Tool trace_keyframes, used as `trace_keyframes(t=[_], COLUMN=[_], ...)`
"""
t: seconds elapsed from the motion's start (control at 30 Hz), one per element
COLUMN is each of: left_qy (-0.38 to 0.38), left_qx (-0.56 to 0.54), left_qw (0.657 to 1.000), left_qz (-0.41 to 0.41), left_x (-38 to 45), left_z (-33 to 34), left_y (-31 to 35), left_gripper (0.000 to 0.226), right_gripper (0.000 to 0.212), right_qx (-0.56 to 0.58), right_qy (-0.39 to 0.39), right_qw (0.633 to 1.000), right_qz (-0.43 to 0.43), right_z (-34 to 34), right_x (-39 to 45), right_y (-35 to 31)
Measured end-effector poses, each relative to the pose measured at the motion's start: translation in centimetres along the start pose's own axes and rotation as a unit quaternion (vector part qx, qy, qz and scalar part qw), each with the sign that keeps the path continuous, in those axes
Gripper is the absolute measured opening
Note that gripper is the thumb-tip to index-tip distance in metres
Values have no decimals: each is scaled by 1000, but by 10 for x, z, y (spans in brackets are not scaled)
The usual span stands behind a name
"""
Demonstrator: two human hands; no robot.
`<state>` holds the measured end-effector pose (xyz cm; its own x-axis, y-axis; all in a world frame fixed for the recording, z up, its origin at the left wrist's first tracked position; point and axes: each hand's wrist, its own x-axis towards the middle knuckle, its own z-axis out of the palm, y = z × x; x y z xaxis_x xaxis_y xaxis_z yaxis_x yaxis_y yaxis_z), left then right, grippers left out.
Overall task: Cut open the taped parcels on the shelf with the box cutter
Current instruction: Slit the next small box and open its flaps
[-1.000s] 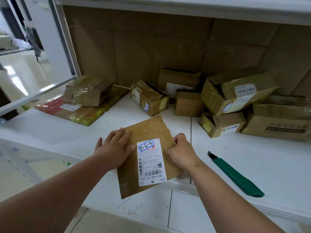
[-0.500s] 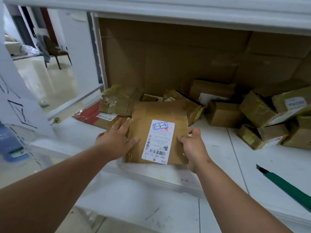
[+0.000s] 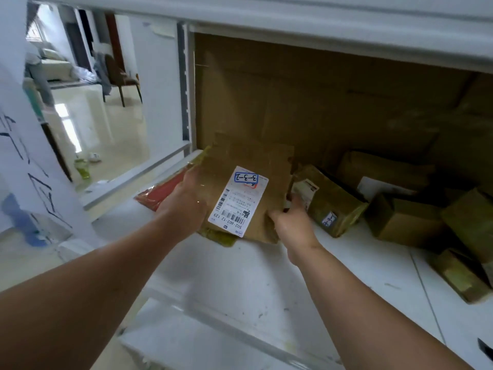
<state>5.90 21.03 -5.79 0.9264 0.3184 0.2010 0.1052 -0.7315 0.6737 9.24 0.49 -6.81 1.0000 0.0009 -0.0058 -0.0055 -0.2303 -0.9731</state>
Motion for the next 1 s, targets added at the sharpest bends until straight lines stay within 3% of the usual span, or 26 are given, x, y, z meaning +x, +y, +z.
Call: trace_keyframes(t=[0.07,0.17,0.33,0.53,0.7,0.77,0.87,1.0], left_qy=[43,61,55,6,-145,-189,-190,-234], left_qx=[44,86,105,115,244,244,223,214], left_qw=[998,994,993,993,959,951,956,948], left_qz=[-32,-18,-4,-1,-2,-14,-9,5], left_x=[14,35,75,113,124,124,127,134], left_z=[1,2,1,8,20,26,30,22], left_y=[-2,-7,-19,-37,-56,-62,-67,-68], left_gripper=[58,41,50,30,45,50,61,106], right_gripper=[36,44,59,48,68,73,75,86], right_qx=[-31,-47,-78,-259,-451,-445,-428,-371], right_qy=[-11,0,36,3,-89,-122,-126,-123], right_qw=[999,997,991,960,888,887,895,920], right_qz=[-29,-56,-103,-104,9,11,-10,-37], right_z=[10,25,47,71,81,83,88,92], right_x=[17,45,78,104,110,110,111,106], right_y=[-4,-12,-27,-33,1,11,14,7])
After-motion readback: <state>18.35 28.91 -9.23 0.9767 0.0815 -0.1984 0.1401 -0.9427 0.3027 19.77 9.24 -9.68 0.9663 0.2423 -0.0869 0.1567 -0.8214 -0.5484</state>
